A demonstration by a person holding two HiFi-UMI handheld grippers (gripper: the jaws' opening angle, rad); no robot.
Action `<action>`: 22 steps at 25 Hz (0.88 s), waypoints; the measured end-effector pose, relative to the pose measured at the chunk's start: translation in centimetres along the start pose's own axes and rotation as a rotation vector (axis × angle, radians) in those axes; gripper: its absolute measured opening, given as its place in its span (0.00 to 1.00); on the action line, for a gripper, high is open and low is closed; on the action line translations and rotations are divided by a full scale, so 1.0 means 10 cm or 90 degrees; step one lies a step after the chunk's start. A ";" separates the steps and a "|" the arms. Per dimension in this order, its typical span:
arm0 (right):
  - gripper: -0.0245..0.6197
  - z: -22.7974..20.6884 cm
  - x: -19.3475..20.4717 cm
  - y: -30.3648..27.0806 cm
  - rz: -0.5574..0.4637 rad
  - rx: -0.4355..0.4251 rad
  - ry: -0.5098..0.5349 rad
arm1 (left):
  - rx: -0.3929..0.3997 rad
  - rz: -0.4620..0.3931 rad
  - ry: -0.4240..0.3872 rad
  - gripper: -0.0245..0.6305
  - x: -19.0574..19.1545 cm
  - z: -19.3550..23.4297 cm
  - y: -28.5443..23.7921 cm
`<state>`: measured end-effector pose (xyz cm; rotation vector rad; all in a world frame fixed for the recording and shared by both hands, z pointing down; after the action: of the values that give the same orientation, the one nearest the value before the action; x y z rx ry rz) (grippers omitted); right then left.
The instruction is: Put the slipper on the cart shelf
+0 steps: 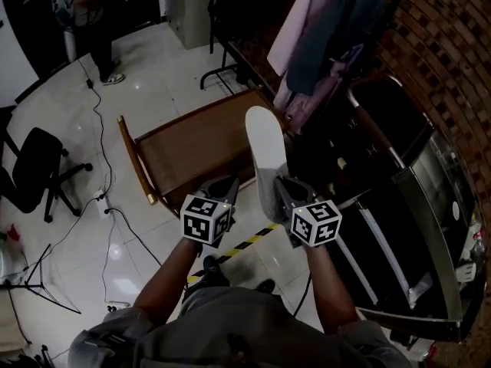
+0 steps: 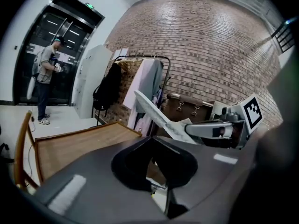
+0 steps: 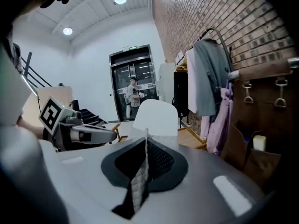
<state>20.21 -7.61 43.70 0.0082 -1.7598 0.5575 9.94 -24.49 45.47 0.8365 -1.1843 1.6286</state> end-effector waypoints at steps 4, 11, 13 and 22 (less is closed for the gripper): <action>0.05 -0.23 0.25 0.62 0.000 0.035 -0.019 | 0.046 0.024 -0.027 0.05 0.07 -0.56 -0.24; 0.05 -0.57 0.72 1.66 0.004 0.091 -0.053 | 0.124 0.056 -0.069 0.05 0.27 -1.62 -0.57; 0.05 -0.64 0.84 1.95 0.007 0.113 -0.060 | 0.152 0.069 -0.079 0.05 0.36 -1.89 -0.66; 0.05 -0.98 1.47 3.37 0.002 0.265 -0.122 | 0.283 0.126 -0.127 0.05 0.78 -3.18 -1.16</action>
<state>15.21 30.04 46.51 0.3601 -1.7984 0.9410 18.02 9.31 46.47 1.2148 -1.0783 2.0510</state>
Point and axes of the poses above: the fingertips, and each gripper's own axes: y backward along the fingers, z to its left, x out of its underside, the point moved 8 cm from there along y, backward along the fingers
